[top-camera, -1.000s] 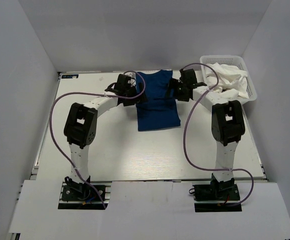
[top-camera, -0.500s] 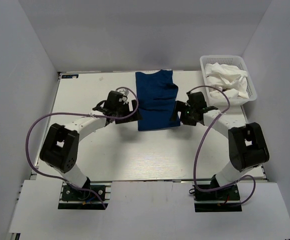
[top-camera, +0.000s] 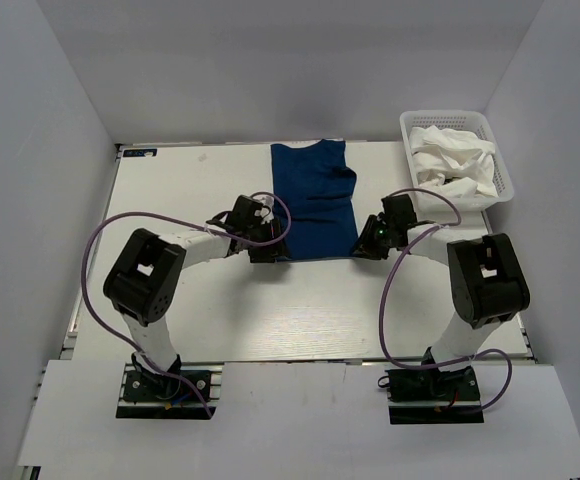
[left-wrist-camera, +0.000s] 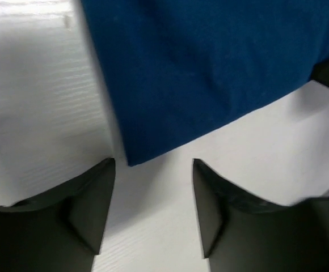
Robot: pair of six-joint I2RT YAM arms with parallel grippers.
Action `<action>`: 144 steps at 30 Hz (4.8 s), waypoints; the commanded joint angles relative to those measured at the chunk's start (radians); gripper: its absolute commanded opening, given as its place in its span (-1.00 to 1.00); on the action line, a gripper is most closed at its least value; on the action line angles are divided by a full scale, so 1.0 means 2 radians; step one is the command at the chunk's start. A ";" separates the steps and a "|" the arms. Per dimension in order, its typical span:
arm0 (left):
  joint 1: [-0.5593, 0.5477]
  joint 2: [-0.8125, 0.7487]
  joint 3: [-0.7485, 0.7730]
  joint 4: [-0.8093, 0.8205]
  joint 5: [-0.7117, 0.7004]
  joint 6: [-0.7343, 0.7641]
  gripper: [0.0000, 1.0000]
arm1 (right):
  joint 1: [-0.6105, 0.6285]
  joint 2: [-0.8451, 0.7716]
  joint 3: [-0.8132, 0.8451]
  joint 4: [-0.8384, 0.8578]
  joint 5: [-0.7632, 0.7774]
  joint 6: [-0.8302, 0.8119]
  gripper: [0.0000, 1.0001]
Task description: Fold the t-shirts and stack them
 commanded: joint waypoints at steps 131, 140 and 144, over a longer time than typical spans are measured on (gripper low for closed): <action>0.056 0.260 0.376 -0.136 -0.064 0.111 -1.00 | -0.006 -0.068 0.048 0.126 -0.175 -0.099 0.81; 0.097 0.178 0.359 -0.175 -0.296 0.294 -1.00 | -0.007 -0.216 -0.090 0.123 -0.102 -0.108 0.81; 0.141 0.172 0.365 -0.180 -0.328 0.336 -1.00 | -0.007 -0.216 -0.097 0.112 -0.096 -0.119 0.81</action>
